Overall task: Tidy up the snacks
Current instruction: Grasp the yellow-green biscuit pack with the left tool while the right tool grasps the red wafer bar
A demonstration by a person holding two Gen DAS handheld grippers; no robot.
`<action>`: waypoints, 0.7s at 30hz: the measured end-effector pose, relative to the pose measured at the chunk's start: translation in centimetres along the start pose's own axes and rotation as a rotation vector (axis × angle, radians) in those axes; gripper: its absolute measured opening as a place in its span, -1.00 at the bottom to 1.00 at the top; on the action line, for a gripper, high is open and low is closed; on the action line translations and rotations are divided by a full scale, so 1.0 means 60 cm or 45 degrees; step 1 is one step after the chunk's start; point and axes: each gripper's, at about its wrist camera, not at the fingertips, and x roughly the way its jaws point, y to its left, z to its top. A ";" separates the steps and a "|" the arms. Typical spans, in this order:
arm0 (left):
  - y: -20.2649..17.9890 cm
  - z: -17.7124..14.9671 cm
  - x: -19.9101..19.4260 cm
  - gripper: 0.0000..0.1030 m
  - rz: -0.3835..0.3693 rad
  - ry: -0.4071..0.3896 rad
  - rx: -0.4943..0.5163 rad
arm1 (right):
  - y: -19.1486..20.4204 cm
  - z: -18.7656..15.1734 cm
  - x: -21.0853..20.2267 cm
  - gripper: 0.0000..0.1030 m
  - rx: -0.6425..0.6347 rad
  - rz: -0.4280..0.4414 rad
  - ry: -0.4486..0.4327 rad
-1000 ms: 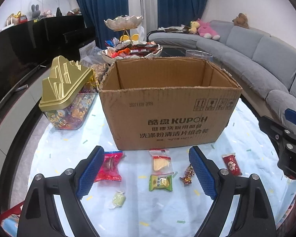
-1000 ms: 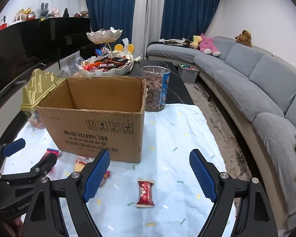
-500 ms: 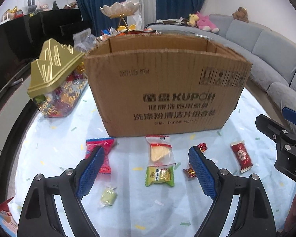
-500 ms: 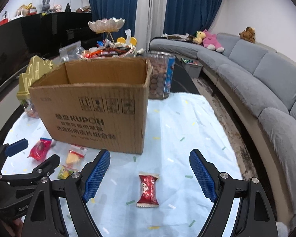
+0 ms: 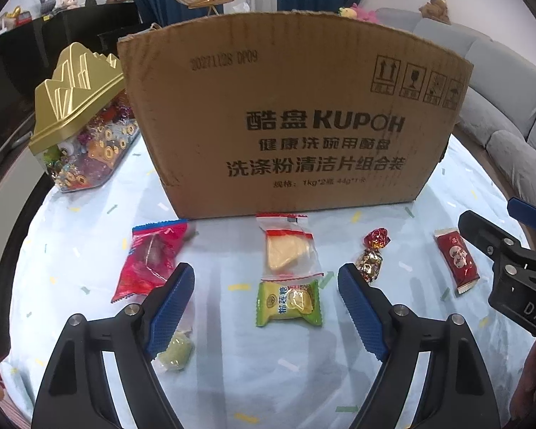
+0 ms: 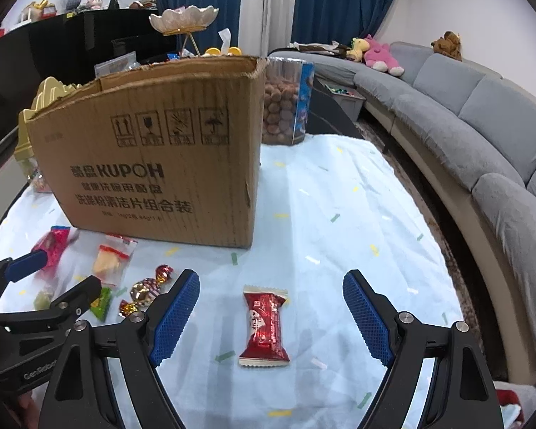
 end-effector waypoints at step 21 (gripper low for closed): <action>-0.010 -0.028 0.036 0.26 -0.042 0.080 0.002 | -0.010 -0.026 0.057 0.55 0.042 0.022 0.117</action>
